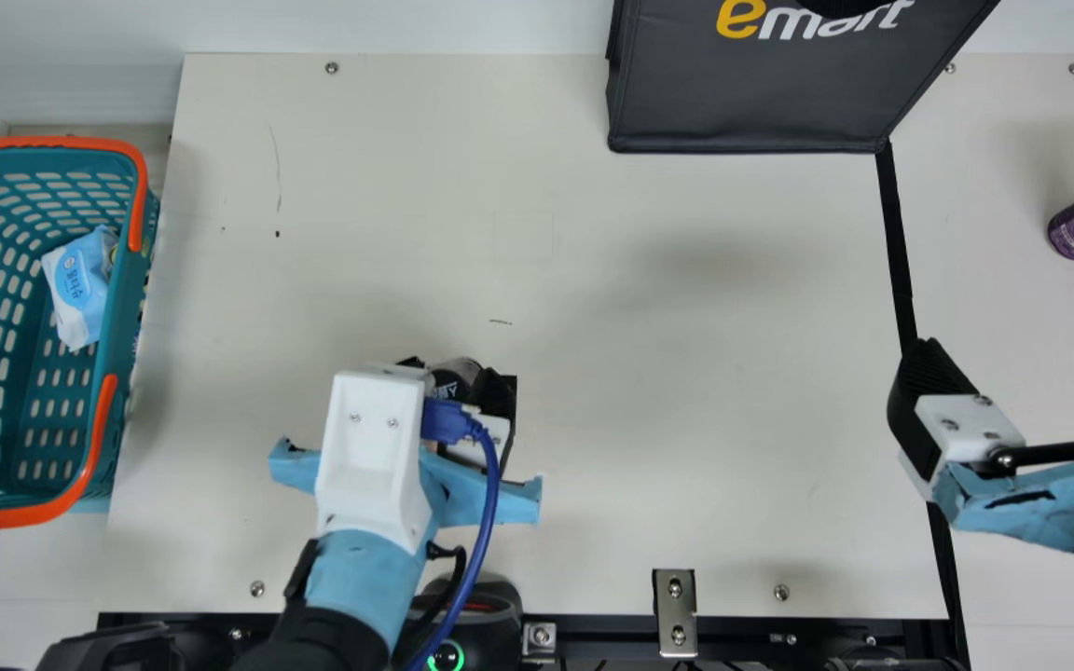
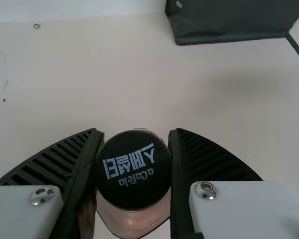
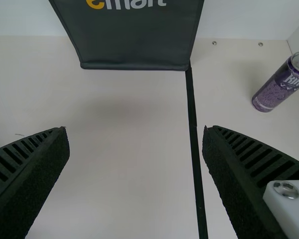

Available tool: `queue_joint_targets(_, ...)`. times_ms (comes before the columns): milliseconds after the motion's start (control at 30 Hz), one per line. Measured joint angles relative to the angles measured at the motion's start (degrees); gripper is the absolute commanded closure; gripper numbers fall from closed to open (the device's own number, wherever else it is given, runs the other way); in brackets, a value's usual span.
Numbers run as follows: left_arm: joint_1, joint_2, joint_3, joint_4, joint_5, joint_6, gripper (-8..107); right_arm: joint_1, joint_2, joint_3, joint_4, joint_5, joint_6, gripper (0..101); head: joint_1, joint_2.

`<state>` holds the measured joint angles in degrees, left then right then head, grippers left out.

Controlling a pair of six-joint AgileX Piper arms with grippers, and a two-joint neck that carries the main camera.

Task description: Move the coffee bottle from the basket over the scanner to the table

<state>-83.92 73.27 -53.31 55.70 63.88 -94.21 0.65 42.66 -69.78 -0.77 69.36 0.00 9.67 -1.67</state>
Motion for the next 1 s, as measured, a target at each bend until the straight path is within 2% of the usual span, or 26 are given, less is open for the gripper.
queue_joint_targets(333, 7.3, -9.0, 4.3, -6.2, -11.7, 16.7, 107, 0.0, 0.0, 0.0, 0.0, -0.1, 0.0, 6, 0.0, 0.1)
queue_joint_targets(667, 16.9, -15.3, 6.8, -22.0, -25.1, 42.1, 107, 0.0, 0.0, 0.0, 0.0, -0.1, 0.0, 6, 0.0, 0.1)
queue_joint_targets(800, 18.9, -16.2, 6.9, -30.2, -27.1, 53.1, 107, 0.0, 0.0, 0.0, 0.0, -0.1, 0.0, 6, 0.0, 0.1)
queue_joint_targets(1000, 21.7, -17.7, 6.2, -41.3, -26.3, 69.4, 107, 0.0, 0.0, 0.0, 0.0, -0.1, 0.0, 6, 0.0, 0.1)
